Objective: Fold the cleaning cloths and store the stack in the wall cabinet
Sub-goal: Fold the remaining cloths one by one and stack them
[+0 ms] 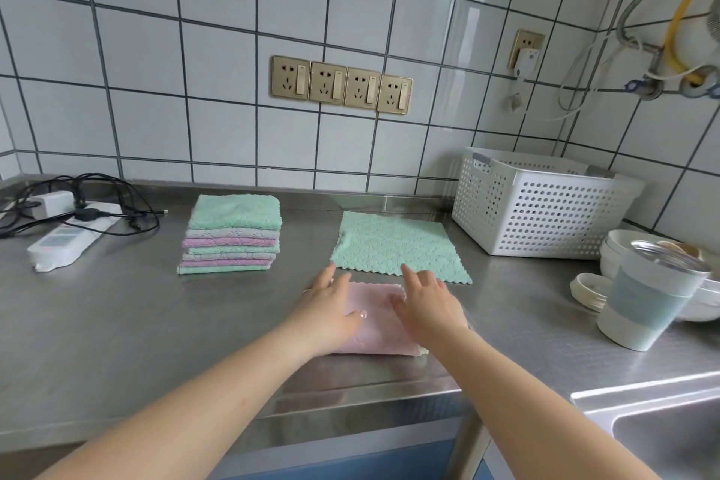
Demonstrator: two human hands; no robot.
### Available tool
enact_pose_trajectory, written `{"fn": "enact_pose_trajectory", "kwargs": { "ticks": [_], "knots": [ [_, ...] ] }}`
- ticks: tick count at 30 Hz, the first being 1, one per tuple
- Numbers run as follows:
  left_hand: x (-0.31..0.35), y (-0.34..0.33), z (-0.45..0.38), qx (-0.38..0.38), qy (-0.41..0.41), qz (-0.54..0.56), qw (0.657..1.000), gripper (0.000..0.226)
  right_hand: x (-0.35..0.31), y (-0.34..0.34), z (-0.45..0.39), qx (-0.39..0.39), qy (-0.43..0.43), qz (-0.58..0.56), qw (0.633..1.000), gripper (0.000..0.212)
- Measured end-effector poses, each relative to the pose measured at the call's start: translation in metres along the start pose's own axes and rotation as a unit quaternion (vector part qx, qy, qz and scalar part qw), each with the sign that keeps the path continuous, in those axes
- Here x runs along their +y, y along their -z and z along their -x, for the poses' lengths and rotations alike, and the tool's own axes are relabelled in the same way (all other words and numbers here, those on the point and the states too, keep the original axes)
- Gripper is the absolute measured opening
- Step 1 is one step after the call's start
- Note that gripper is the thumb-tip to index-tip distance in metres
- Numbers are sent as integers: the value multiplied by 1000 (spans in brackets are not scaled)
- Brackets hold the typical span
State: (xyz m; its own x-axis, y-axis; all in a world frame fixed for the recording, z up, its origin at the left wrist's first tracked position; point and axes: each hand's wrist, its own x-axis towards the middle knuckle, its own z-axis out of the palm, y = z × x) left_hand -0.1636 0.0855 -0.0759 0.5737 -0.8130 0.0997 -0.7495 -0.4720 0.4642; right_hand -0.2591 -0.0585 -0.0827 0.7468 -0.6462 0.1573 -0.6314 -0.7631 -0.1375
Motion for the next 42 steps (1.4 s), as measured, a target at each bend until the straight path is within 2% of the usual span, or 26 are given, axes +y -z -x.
{"fn": "enact_pose_trajectory", "kwargs": {
  "ticks": [3, 6, 10, 15, 20, 22, 23, 25, 28, 30, 32, 34, 36, 39, 42],
  "knots": [
    [5, -12, -16, 16, -40, -93, 995, 55, -17, -5, -3, -13, 74, 1, 997, 53],
    [3, -26, -27, 2, -34, -142, 989, 51, -28, -22, -1, -30, 122, -12, 992, 48],
    [-14, -41, -28, -39, 3, -113, 993, 50, -21, -40, -1, -71, 96, -48, 992, 46],
    [-22, -39, -30, -52, 42, -130, 989, 58, -11, -38, -5, -109, 57, -9, 992, 59],
    [-33, -30, -31, -48, 103, -126, 985, 72, -10, -37, -5, -119, 31, 5, 992, 67],
    [-36, -26, -28, -32, 103, -129, 986, 76, -9, -38, -5, -118, 32, 7, 992, 68],
    [-36, -23, -28, -25, 94, -110, 989, 76, -9, -37, -5, -116, 33, 7, 993, 68],
    [-35, -18, -29, -23, 78, 31, 996, 72, -9, -36, -4, -115, 34, 6, 993, 67],
    [-26, -9, -32, 6, 66, 288, 955, 60, -9, -36, -2, -114, 35, -2, 993, 67],
    [-23, -5, -32, 44, 73, 364, 927, 60, -9, -36, 0, -110, 38, -5, 993, 66],
    [-27, -4, -33, 34, 80, 366, 927, 66, -9, -36, 1, -107, 41, -5, 993, 66],
    [-31, -5, -31, -17, 93, 342, 935, 76, -9, -36, 0, -107, 42, -5, 993, 66],
    [-33, -6, -28, -53, 111, 338, 933, 74, -9, -36, 0, -105, 43, -3, 993, 66],
    [-35, -10, -28, -43, 91, 301, 948, 55, -9, -37, 0, -96, 42, -1, 995, 65],
    [-31, -12, -25, -12, 54, 270, 961, 52, -8, -36, 1, -80, 40, -20, 996, 65]
  ]
}}
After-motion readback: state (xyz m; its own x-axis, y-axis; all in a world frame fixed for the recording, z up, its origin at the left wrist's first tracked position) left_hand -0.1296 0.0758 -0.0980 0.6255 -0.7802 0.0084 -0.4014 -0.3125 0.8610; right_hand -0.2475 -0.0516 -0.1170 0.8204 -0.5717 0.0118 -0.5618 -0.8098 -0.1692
